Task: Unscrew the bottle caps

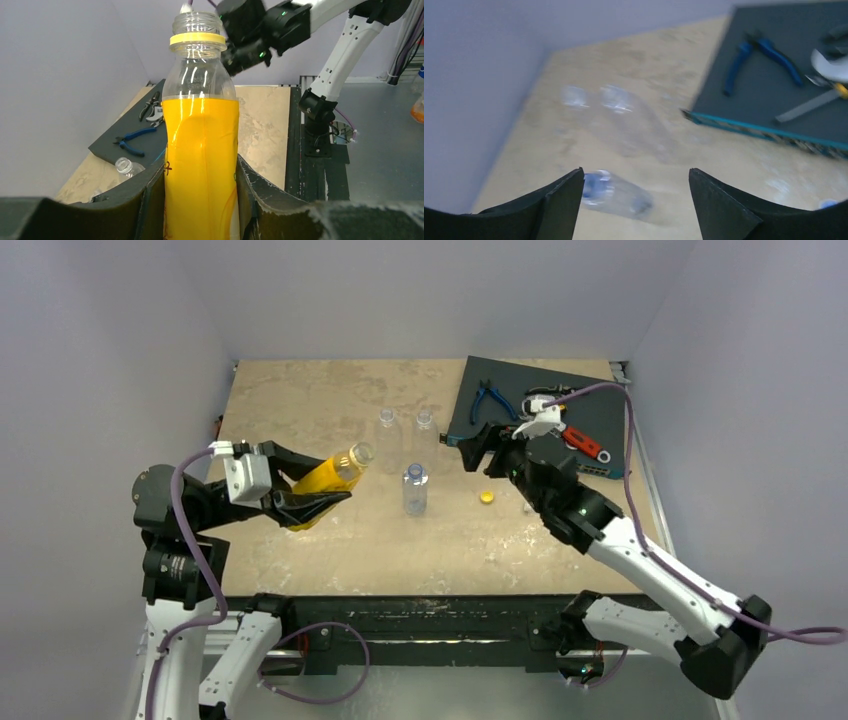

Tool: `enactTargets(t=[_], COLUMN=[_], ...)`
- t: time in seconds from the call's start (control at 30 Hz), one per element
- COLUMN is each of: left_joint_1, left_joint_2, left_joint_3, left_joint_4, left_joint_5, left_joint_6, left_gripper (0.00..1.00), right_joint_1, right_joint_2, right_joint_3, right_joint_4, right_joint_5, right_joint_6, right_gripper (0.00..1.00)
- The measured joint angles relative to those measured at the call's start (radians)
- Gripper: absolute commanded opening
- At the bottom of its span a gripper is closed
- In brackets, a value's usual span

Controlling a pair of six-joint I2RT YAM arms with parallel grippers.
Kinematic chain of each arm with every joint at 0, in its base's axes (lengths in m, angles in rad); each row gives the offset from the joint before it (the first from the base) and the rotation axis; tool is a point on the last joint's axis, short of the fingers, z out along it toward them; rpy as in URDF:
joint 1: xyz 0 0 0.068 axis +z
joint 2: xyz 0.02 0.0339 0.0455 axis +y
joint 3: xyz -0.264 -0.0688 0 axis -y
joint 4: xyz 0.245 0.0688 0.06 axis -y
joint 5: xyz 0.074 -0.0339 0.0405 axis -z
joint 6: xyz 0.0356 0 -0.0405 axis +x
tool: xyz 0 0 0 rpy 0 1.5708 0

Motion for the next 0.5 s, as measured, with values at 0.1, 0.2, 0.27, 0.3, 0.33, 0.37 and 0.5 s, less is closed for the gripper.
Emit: enactTargets(t=[0.1, 0.2, 0.27, 0.3, 0.33, 0.37, 0.5], left_joint_1=[0.0, 0.0, 0.0, 0.0, 0.0, 0.0, 0.0], left_joint_2=[0.002, 0.013, 0.018, 0.02, 0.021, 0.021, 0.021], left_joint_3=[-0.023, -0.028, -0.028, -0.028, -0.028, -0.028, -0.028], left_joint_4=[0.032, 0.056, 0.068, 0.072, 0.076, 0.08, 0.087], left_joint_5=[-0.003, -0.005, -0.007, -0.008, -0.008, -0.008, -0.008], left_joint_6=[-0.029, -0.053, -0.063, -0.065, -0.071, -0.074, -0.082], left_gripper=[0.0, 0.0, 0.0, 0.0, 0.0, 0.0, 0.0], right_joint_1=[0.134, 0.242, 0.282, 0.298, 0.314, 0.33, 0.389], right_joint_2=[-0.085, -0.129, -0.145, -0.148, -0.147, -0.139, -0.06], right_joint_3=[0.123, 0.201, 0.217, 0.219, 0.221, 0.225, 0.27], right_joint_4=[0.067, 0.177, 0.248, 0.286, 0.324, 0.359, 0.463], right_joint_5=[-0.116, -0.238, -0.309, -0.342, -0.369, -0.391, -0.448], right_joint_6=[-0.078, -0.132, -0.153, -0.16, -0.165, -0.168, -0.182], right_gripper=[0.89, 0.91, 0.91, 0.91, 0.91, 0.91, 0.9])
